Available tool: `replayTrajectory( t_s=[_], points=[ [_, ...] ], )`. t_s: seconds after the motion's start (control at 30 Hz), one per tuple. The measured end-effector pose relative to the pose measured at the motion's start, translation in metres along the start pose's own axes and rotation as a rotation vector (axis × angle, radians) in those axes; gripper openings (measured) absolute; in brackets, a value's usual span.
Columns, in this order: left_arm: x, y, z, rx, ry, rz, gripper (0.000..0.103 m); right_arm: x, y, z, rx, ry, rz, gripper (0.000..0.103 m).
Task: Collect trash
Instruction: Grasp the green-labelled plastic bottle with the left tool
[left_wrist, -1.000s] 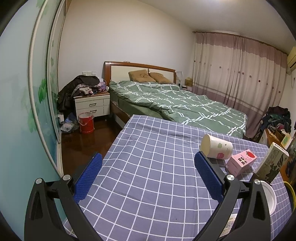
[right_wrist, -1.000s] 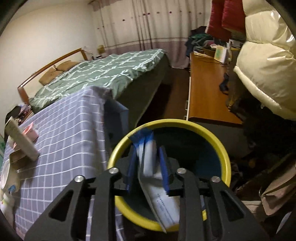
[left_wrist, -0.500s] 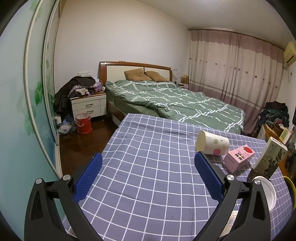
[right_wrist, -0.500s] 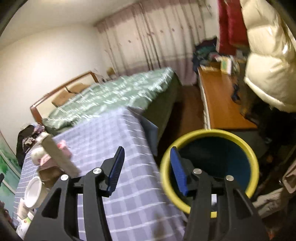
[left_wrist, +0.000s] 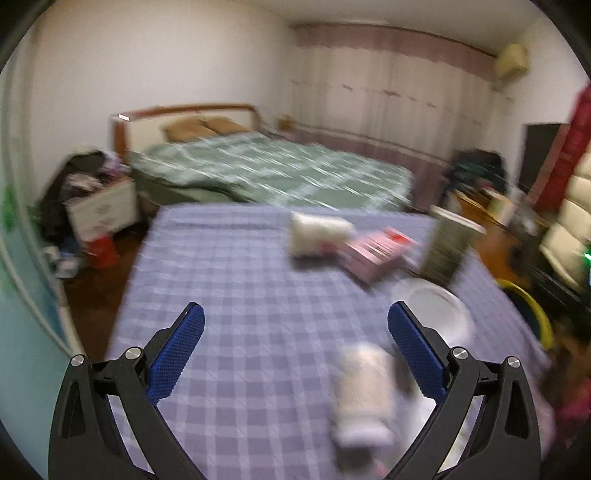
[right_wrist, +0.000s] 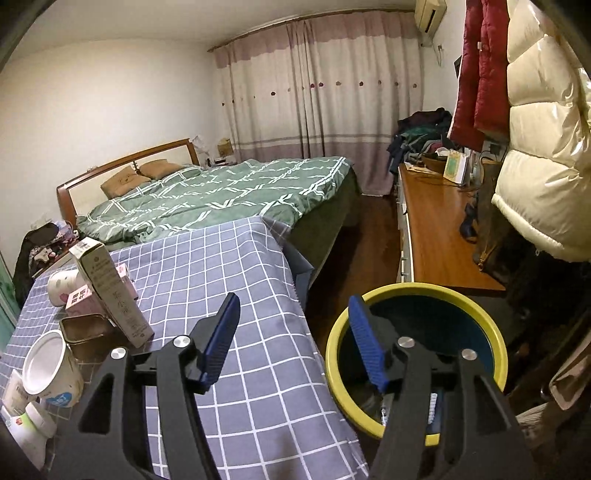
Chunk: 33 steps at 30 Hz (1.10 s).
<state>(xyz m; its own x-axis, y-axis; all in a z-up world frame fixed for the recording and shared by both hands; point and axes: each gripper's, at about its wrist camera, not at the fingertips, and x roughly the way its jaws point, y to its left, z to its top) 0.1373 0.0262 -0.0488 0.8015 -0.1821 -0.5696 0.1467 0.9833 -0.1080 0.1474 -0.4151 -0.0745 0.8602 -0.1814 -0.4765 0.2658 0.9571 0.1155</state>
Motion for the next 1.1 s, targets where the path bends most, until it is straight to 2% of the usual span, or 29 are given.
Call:
replayTrajectory(
  t_s=[0.13, 0.27, 0.43, 0.53, 0.63, 0.87, 1.1],
  points=[
    [-0.026, -0.025, -0.028, 0.059, 0.073, -0.129, 0.098, -0.001, 0.000, 0.000, 0.004, -0.007, 0.008, 0.059],
    [-0.038, -0.047, -0.061, 0.064, 0.128, -0.219, 0.098, -0.004, 0.001, 0.000, 0.005, -0.009, 0.019, 0.059],
    [-0.034, -0.066, -0.091, 0.107, 0.175, -0.231, 0.091, -0.005, 0.001, 0.000, -0.001, -0.014, 0.024, 0.059],
    [-0.028, -0.075, -0.100, 0.159, 0.187, -0.187, 0.083, -0.006, 0.002, 0.000, -0.002, -0.016, 0.023, 0.059],
    [-0.023, -0.077, -0.104, 0.167, 0.189, -0.174, 0.079, -0.005, 0.002, 0.001, -0.002, -0.012, 0.023, 0.060],
    [-0.020, -0.075, -0.105, 0.184, 0.185, -0.160, 0.055, -0.003, 0.005, -0.001, -0.015, 0.000, 0.030, 0.060],
    [-0.037, -0.080, -0.096, 0.265, 0.123, -0.161, 0.053, -0.003, 0.004, -0.001, -0.012, 0.006, 0.036, 0.060]
  ],
)
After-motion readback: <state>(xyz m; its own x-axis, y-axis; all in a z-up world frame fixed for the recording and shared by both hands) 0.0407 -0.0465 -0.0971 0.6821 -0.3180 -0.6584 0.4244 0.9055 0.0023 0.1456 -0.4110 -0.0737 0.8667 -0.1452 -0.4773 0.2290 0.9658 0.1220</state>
